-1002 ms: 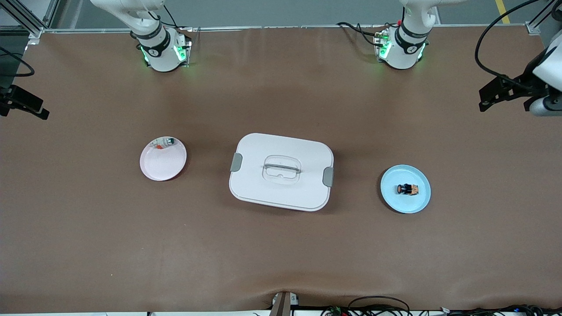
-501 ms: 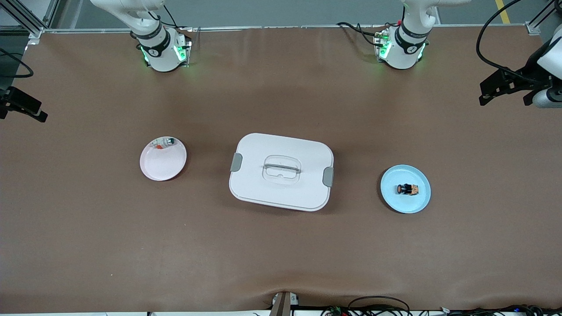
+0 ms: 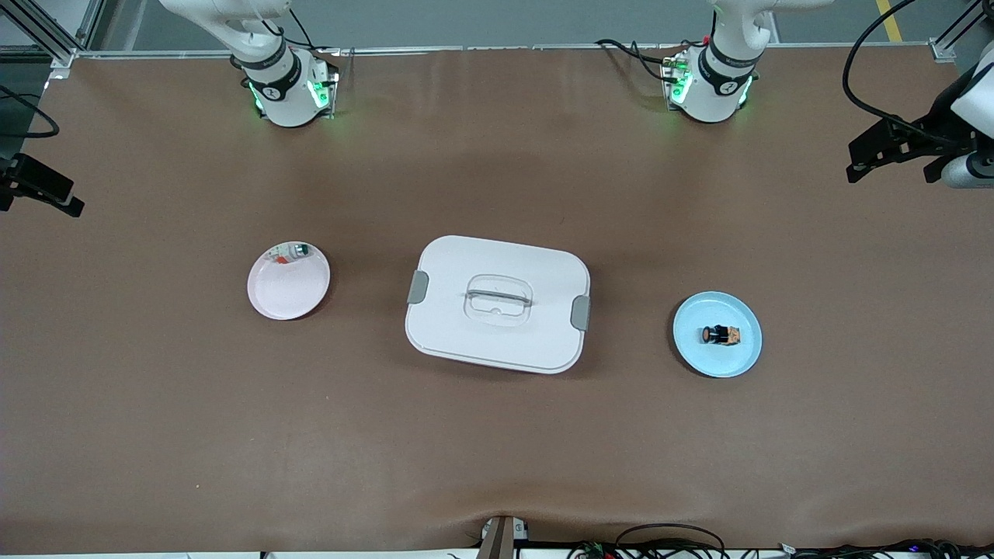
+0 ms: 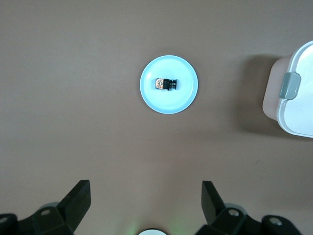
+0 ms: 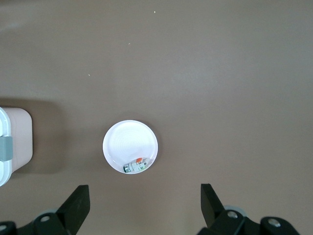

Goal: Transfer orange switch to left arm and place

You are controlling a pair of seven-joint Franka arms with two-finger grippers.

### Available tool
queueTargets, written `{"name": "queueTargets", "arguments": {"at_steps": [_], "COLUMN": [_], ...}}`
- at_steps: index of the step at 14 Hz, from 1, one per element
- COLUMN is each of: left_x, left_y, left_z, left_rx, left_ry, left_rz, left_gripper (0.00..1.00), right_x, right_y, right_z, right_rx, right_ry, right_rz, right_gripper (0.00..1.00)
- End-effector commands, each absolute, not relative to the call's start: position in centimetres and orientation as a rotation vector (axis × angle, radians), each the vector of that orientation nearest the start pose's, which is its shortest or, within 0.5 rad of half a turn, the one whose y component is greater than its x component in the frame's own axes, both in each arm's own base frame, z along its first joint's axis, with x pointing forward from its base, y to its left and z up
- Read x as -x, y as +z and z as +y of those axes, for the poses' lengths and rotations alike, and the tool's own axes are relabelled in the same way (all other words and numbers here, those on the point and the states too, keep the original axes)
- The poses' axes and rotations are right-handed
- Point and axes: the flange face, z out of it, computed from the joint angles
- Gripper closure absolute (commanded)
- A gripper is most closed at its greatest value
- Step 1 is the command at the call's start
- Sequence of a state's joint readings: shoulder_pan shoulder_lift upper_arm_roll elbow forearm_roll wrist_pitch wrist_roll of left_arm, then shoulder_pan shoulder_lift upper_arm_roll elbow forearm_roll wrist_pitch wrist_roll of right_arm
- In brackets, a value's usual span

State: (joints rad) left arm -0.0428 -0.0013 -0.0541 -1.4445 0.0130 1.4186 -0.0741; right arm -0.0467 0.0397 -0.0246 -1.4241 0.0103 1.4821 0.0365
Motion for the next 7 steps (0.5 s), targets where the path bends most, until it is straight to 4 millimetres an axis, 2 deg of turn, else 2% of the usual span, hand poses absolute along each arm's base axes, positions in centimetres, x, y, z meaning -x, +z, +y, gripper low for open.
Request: {"name": "queueTargets", "arguments": {"at_steps": [1, 7], "left_x": [-53.20, -53.69], "left_y": [67.14, 66.50], "left_z": [-5.28, -5.62], "left_rx": [3.140, 3.174], "left_ry": [0.031, 0.007], "left_rz": [0.005, 0.011], "left_gripper": [0.00, 0.00], "right_x": [-54.98, -54.97], "right_y": [66.53, 66.52], "right_z": [-3.74, -3.74], "right_rx": [3.133, 3.132], "right_ry": [-0.043, -0.041], "right_rz": [0.173, 0.175], "right_gripper": [0.00, 0.00]}}
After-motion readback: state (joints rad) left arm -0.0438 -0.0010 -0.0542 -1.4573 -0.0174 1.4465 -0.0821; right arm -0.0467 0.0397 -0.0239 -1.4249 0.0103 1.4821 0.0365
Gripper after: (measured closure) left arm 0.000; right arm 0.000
